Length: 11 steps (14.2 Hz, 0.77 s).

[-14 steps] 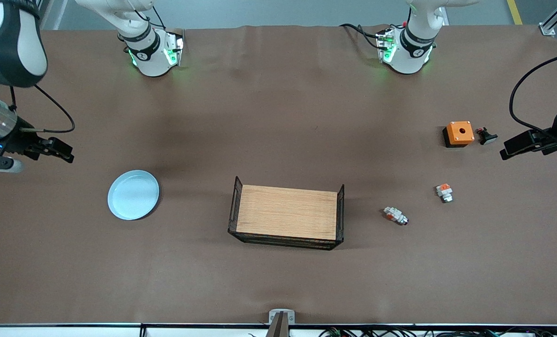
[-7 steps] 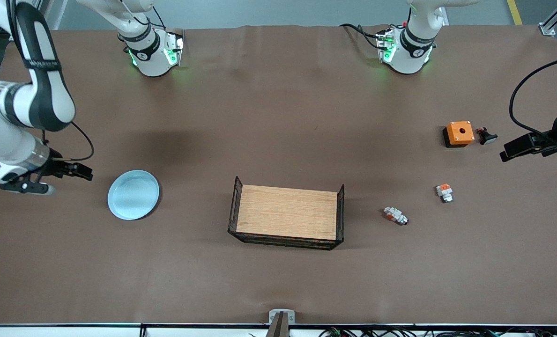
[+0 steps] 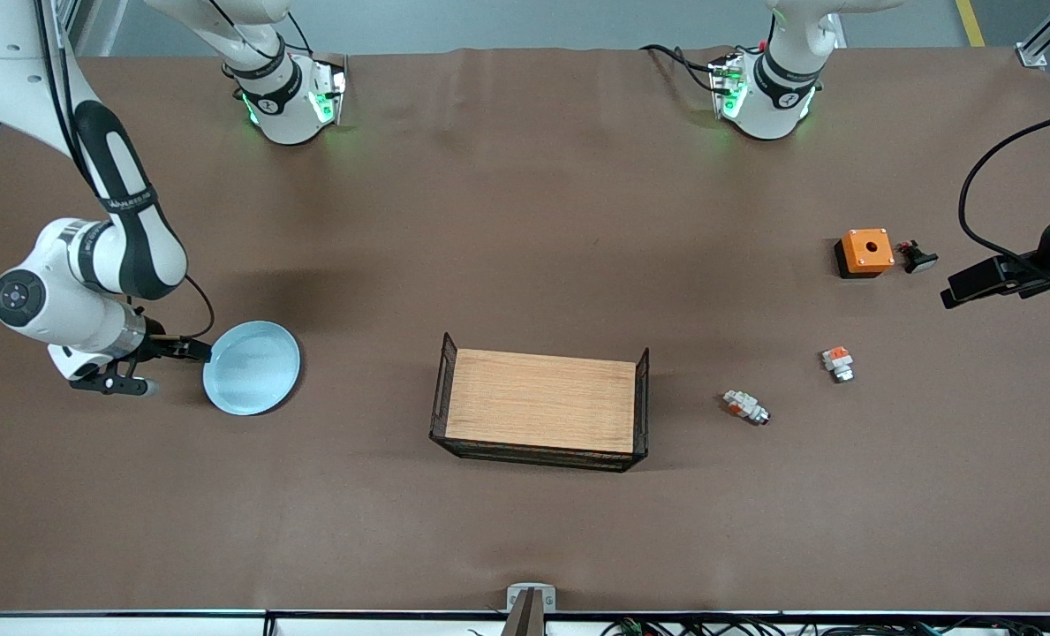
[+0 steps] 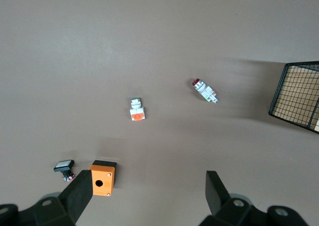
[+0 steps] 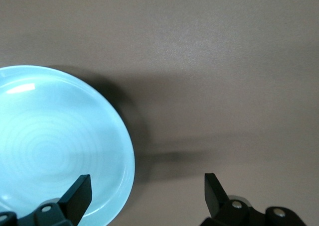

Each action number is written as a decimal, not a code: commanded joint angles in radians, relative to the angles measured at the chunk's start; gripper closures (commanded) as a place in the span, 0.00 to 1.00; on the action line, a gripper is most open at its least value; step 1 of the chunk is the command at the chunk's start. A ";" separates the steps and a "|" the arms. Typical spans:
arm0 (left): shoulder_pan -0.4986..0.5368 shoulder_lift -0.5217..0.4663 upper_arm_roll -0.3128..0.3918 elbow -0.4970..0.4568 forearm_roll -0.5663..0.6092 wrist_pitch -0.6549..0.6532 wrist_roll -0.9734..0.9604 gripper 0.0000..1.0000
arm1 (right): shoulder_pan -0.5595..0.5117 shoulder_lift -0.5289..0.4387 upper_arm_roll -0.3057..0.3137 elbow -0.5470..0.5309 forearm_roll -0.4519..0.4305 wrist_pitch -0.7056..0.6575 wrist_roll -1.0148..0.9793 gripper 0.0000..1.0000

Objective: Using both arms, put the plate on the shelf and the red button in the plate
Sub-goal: 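Grasp the plate rim with the right gripper while the left gripper grasps the red button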

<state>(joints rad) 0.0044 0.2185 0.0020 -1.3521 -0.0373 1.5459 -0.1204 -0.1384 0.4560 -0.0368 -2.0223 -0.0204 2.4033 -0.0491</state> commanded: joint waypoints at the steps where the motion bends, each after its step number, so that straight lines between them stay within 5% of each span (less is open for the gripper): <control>1: 0.005 0.007 0.003 0.004 -0.024 -0.009 -0.007 0.00 | -0.009 0.032 0.015 0.030 0.005 -0.010 0.005 0.08; 11: 0.000 0.217 0.007 0.004 -0.093 0.121 -0.310 0.00 | -0.007 0.096 0.018 0.051 0.019 0.013 0.008 0.70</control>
<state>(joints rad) 0.0059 0.4010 0.0047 -1.3635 -0.1152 1.6325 -0.3880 -0.1373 0.5364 -0.0269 -1.9957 -0.0133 2.4188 -0.0478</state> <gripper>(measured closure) 0.000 0.612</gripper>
